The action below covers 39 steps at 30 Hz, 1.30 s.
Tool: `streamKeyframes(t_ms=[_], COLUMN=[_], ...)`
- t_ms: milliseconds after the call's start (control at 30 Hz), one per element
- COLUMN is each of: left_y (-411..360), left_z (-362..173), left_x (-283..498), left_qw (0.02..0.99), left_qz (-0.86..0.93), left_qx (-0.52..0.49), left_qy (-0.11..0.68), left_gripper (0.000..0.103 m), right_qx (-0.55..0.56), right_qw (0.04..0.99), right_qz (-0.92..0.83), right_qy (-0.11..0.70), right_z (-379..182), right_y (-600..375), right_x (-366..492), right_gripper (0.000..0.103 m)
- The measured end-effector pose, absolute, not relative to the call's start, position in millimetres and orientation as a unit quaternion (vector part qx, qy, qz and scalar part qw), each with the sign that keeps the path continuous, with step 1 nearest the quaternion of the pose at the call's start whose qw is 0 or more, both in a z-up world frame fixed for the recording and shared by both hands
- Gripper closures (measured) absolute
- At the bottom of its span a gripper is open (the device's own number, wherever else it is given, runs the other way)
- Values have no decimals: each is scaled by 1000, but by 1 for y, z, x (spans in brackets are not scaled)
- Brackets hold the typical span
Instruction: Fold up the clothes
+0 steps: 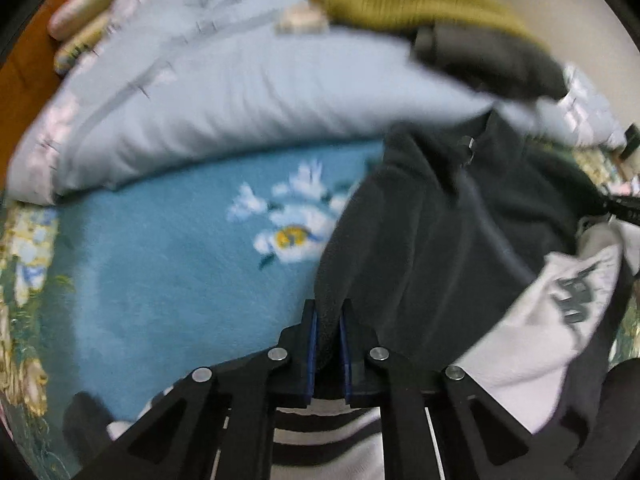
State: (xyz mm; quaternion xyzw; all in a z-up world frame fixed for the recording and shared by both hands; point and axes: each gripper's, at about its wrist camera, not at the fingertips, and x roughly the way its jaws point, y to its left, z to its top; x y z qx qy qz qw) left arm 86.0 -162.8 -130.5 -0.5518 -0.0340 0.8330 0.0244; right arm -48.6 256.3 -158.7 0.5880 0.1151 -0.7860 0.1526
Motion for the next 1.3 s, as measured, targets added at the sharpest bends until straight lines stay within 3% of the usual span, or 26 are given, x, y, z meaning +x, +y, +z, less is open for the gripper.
streamKeyframes(t_ms=[100, 333, 533, 767, 800, 867, 900, 933, 1033, 1100, 1300], left_y=[-166, -179, -165, -164, -163, -164, -167, -171, -179, -171, -145], left_z=[-98, -49, -54, -101, -105, -107, -103, -98, -83, -97, -140], left_x=[95, 68, -14, -64, -64, -59, -56, -46, -16, 16, 113], left_qw=[11, 8, 19, 0, -1, 5, 10, 9, 11, 31, 93], left_qz=[856, 896, 891, 852, 848, 841, 840, 843, 849, 832, 778], left_qx=[-515, -443, -453, -513, -517, -525, -523, -516, -498, -520, -581], left_qy=[-40, -19, -27, -107, -115, -132, -143, -152, -177, -188, -221], left_gripper=[93, 93, 93, 93, 91, 89, 87, 84, 70, 48, 44], right_qx=[553, 485, 464, 519, 518, 506, 499, 494, 476, 472, 538], right_qw=[139, 115, 58, 18, 17, 10, 7, 8, 20, 30, 54], right_qz=[-817, -863, -881, -853, -854, -859, -862, -864, -877, -881, -837], right_qy=[82, 88, 73, 49, 56, 79, 89, 92, 60, 25, -83], right_z=[-124, -62, -25, -52, -54, -56, -56, -56, -49, -47, -87], right_y=[274, 255, 261, 267, 265, 261, 261, 263, 278, 296, 359], right_x=[-28, -33, -82, -112, -110, -103, -98, -94, -75, -56, 2], right_gripper=[93, 93, 93, 91, 90, 77, 60, 55, 55, 54, 49])
